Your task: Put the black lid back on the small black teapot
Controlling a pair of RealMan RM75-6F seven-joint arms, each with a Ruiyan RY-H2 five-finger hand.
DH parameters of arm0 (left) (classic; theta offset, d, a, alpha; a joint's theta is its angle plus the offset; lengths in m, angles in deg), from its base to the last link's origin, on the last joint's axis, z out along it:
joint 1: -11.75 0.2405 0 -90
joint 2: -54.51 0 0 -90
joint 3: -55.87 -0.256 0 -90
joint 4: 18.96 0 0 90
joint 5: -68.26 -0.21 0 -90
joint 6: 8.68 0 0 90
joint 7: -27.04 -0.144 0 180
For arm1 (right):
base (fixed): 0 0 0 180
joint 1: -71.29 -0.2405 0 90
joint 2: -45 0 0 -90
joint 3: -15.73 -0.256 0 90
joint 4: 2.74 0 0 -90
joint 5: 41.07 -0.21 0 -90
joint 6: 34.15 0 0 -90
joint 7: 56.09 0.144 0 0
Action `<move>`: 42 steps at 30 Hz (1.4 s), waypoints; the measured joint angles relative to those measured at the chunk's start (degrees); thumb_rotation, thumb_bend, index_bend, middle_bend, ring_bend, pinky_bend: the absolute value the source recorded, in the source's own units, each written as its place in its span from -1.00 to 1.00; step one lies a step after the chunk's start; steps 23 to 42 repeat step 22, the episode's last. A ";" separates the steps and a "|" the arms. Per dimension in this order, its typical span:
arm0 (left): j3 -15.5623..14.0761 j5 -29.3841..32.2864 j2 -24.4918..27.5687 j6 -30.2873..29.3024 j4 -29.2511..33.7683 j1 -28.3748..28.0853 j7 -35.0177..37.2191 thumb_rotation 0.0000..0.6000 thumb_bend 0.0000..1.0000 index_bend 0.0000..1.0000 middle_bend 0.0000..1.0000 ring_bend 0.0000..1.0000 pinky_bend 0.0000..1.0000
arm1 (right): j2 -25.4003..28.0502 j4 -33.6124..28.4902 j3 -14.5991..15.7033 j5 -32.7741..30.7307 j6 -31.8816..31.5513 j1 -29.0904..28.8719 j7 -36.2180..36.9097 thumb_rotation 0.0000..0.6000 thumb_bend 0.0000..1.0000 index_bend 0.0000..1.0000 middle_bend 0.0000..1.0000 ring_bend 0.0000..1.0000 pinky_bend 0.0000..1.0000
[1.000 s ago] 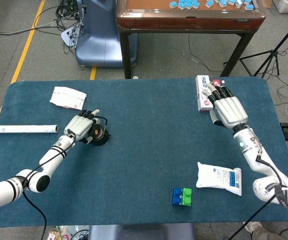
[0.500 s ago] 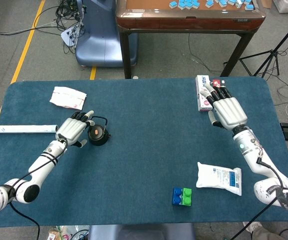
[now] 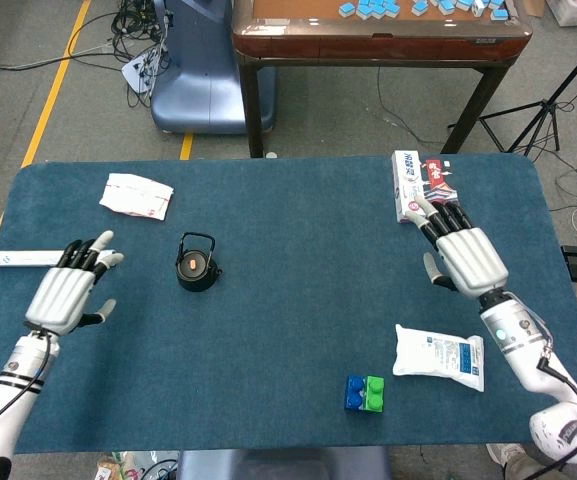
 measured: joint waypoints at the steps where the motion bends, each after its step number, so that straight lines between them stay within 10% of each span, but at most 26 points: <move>1: -0.22 -0.24 -0.12 -0.87 -0.49 1.03 0.74 1.00 -0.37 -0.60 -1.00 -1.00 -1.00 | 0.38 -1.15 0.68 1.12 -1.60 1.27 -0.14 1.00 0.23 -0.84 -1.00 -1.00 -1.00; 10: -3.50 -8.59 -0.92 -10.29 -2.40 10.16 3.87 1.00 -0.37 -0.60 -1.00 -1.00 -1.00 | 2.16 -6.45 6.98 10.82 -15.25 13.11 0.82 1.00 0.23 -0.84 -1.00 -1.00 -1.00; 19: -5.18 -12.55 -2.69 -16.10 -3.96 16.90 1.94 1.00 -0.37 -0.60 -1.00 -1.00 -1.00 | 0.25 0.92 13.18 18.27 -24.80 24.00 6.83 1.00 0.23 -0.84 -1.00 -1.00 -1.00; 42: -5.16 -13.21 -3.61 -15.76 -4.96 17.64 2.26 1.00 -0.37 -0.60 -1.00 -1.00 -1.00 | 0.27 1.54 13.72 19.99 -26.72 25.66 7.77 1.00 0.23 -0.84 -1.00 -1.00 -1.00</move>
